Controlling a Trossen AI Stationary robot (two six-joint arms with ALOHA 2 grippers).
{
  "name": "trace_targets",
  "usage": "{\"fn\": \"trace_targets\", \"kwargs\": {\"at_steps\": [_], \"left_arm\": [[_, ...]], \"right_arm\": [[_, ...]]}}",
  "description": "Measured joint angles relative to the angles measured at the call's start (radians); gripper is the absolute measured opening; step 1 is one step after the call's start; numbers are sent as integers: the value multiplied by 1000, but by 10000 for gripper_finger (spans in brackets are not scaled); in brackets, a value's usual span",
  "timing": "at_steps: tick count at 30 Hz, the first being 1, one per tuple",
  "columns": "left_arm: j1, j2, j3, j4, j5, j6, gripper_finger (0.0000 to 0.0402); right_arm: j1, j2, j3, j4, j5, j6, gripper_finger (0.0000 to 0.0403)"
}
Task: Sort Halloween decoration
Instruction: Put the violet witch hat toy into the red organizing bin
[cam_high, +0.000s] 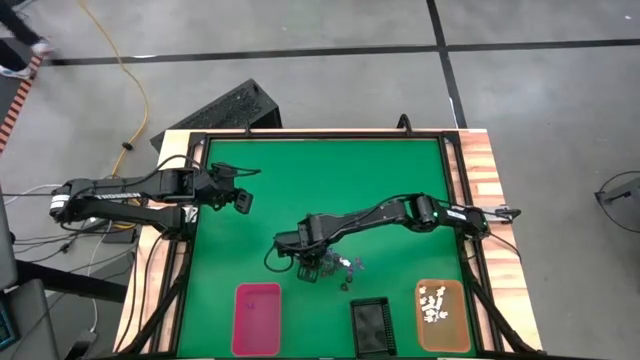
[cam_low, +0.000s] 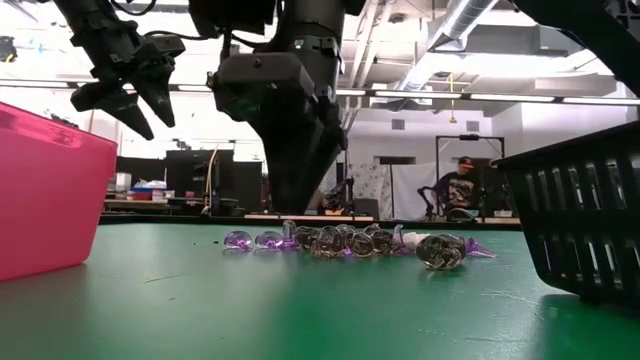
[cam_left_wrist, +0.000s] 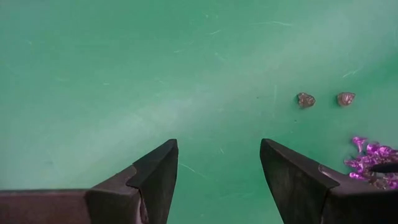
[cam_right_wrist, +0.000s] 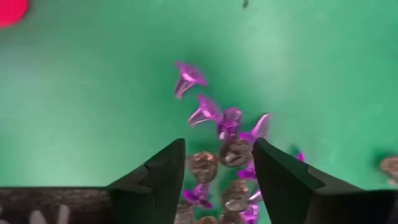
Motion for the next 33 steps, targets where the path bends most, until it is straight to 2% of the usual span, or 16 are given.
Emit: {"fn": "trace_targets", "kwargs": {"at_steps": [4, 14, 33], "left_arm": [[0, 0, 0, 0, 0, 15, 219], [0, 0, 0, 0, -1, 38, 219], [0, 0, 0, -2, -14, 39, 219]], "right_arm": [[-13, 0, 1, 3, 35, -1, 217], [-28, 0, 1, 1, 16, -27, 195], [-25, 30, -1, -14, -3, -46, 195]]}}
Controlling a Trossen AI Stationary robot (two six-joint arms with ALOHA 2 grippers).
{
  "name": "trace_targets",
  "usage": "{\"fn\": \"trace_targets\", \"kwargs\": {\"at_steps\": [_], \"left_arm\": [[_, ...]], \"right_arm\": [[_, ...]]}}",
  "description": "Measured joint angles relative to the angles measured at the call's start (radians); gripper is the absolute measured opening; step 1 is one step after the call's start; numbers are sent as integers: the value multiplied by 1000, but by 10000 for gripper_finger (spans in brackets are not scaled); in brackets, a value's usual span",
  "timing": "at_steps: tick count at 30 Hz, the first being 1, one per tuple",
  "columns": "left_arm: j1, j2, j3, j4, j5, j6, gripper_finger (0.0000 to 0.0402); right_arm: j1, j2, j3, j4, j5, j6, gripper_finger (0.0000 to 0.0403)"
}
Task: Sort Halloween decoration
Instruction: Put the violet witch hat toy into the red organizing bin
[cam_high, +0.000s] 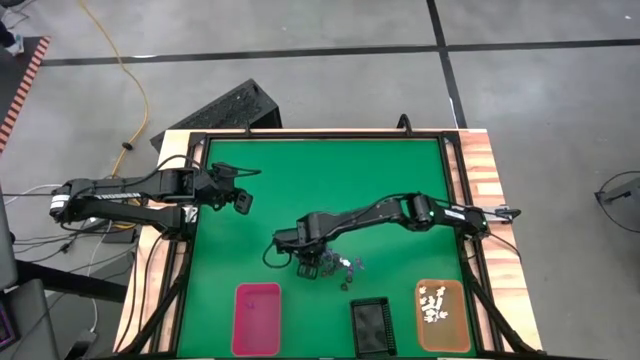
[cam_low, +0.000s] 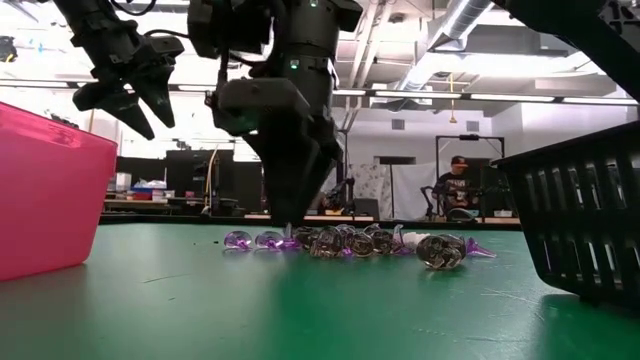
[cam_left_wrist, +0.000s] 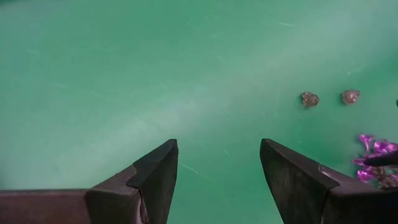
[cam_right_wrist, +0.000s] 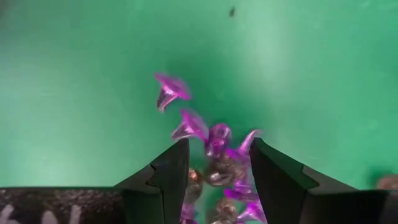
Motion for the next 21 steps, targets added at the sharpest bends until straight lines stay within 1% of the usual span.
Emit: {"fn": "trace_targets", "kwargs": {"at_steps": [6, 10, 14, 17, 21], "left_arm": [[0, 0, 0, 0, -6, 0, 219], [0, 0, 0, 0, -10, 0, 219], [0, 0, 0, 0, -10, 0, 219], [0, 0, 0, 0, -10, 10, 219], [0, 0, 0, 0, -10, 10, 219]], "right_arm": [[-11, 2, -1, -7, 0, -6, 191], [-10, 1, -10, 6, 0, -7, 174], [-7, 2, -48, 18, -18, -7, 145], [-8, 1, -64, 14, -44, -7, 113], [-9, -5, -63, 13, -41, -7, 66]]}}
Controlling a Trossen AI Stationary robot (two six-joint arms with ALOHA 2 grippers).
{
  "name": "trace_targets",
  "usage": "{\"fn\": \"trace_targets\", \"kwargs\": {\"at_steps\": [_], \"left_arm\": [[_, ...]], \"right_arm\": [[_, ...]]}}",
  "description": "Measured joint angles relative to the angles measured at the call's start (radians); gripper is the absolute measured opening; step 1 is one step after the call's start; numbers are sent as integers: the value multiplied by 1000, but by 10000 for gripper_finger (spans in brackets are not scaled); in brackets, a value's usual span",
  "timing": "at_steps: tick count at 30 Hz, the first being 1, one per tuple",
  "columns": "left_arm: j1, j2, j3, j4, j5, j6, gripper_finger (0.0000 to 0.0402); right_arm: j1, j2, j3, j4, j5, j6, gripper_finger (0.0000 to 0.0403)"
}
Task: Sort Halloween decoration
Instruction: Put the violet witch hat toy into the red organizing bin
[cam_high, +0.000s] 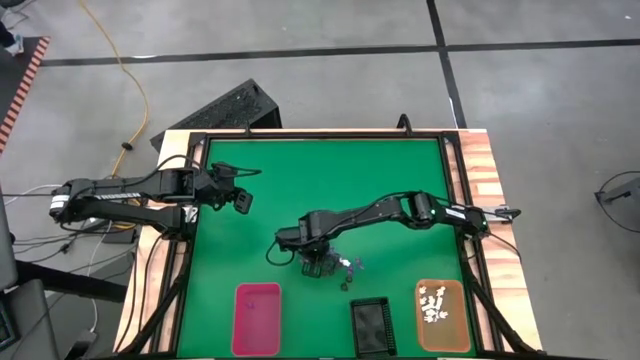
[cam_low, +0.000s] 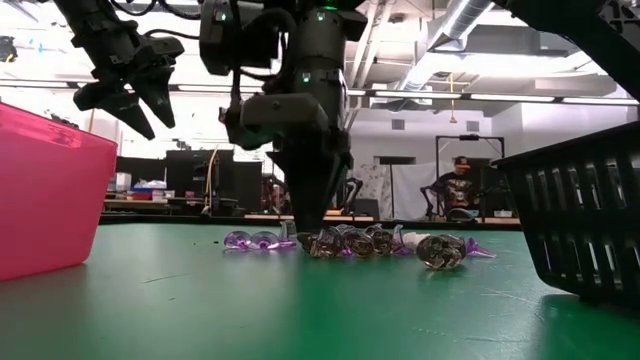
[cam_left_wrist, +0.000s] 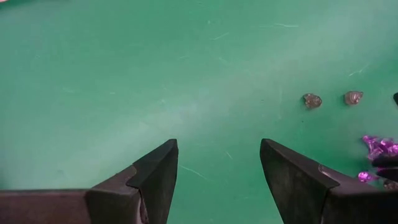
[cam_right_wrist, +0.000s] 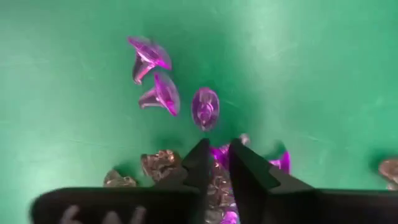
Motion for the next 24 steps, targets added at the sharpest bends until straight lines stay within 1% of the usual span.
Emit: {"fn": "trace_targets", "kwargs": {"at_steps": [4, 6, 8, 12, 14, 16, 20, 22, 24], "left_arm": [[0, 0, 0, 0, 0, 0, 219], [0, 0, 0, 0, 0, -1, 219], [0, 0, 0, -1, 0, -1, 219], [0, 0, 0, -17, 0, -1, 219], [0, 0, 0, -18, 0, -1, 219], [0, 0, 0, -18, 0, -1, 219], [0, 0, 0, -18, -15, 7, 219], [0, 0, 0, -18, -18, 3, 219], [0, 0, 0, -17, -19, -1, 219]], "right_arm": [[0, 4, -2, -4, 7, -1, 24], [0, 4, -2, -5, 9, -3, 14], [0, 4, -2, -6, 12, -3, 17], [6, -10, -4, -9, 19, -21, 58], [9, -37, -4, -10, 38, -32, 67], [17, -69, -2, -7, 66, -43, 58], [39, -116, -3, 8, 137, -68, 18], [59, -142, -4, 41, 192, -80, 14], [84, -182, -4, 81, 246, -113, 20]]}}
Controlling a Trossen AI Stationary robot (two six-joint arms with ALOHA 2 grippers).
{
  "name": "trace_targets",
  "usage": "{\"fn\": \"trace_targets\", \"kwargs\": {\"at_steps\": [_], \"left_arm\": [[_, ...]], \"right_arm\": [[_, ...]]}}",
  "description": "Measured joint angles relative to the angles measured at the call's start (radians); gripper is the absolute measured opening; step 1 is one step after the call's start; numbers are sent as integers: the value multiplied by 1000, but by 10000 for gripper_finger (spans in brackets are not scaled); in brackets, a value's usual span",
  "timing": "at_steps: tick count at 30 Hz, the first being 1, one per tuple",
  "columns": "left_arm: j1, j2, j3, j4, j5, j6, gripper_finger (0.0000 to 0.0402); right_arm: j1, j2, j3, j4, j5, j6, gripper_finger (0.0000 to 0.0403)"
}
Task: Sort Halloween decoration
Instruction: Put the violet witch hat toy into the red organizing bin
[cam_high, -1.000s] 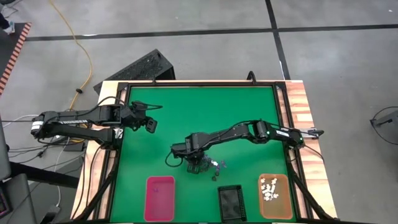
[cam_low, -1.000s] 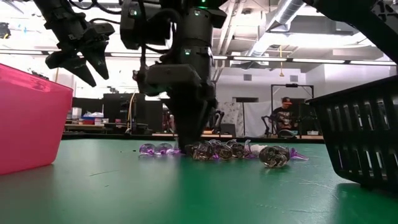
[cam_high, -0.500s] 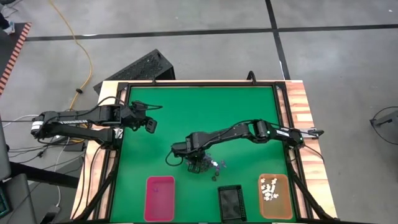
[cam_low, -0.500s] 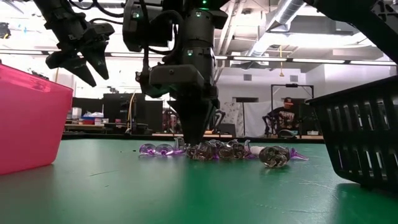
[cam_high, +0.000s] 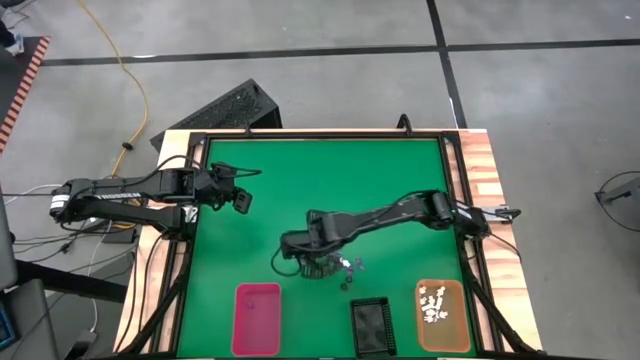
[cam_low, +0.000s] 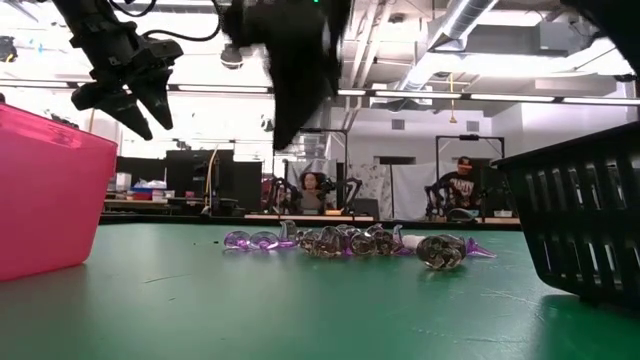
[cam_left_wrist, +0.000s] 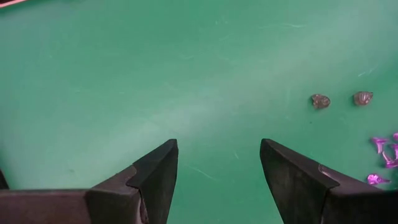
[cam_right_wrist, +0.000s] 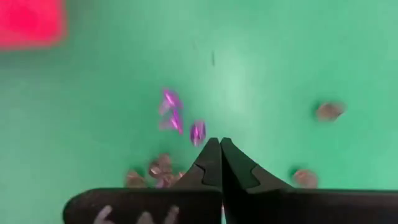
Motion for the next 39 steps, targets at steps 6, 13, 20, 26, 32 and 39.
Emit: {"fn": "trace_targets", "kwargs": {"at_steps": [6, 13, 20, 26, 32, 39], "left_arm": [[0, 0, 0, 0, 10, 0, 219], [0, 0, 0, 4, 54, 35, 219], [0, 0, 0, 4, 52, 65, 219], [0, 0, 0, 4, 24, 68, 219], [0, -1, 0, 2, -2, 79, 219], [1, -1, 0, 2, -20, 91, 219]], "right_arm": [[55, -76, -38, 122, 56, -75, 41], [46, -378, -234, 185, 8, -79, 23], [34, -803, -724, 451, 7, 57, 49], [33, -941, -1180, 1019, 42, 148, 67], [35, -771, -1354, 1403, 63, 131, 81], [47, -540, -1267, 1492, 53, 90, 128]]}}
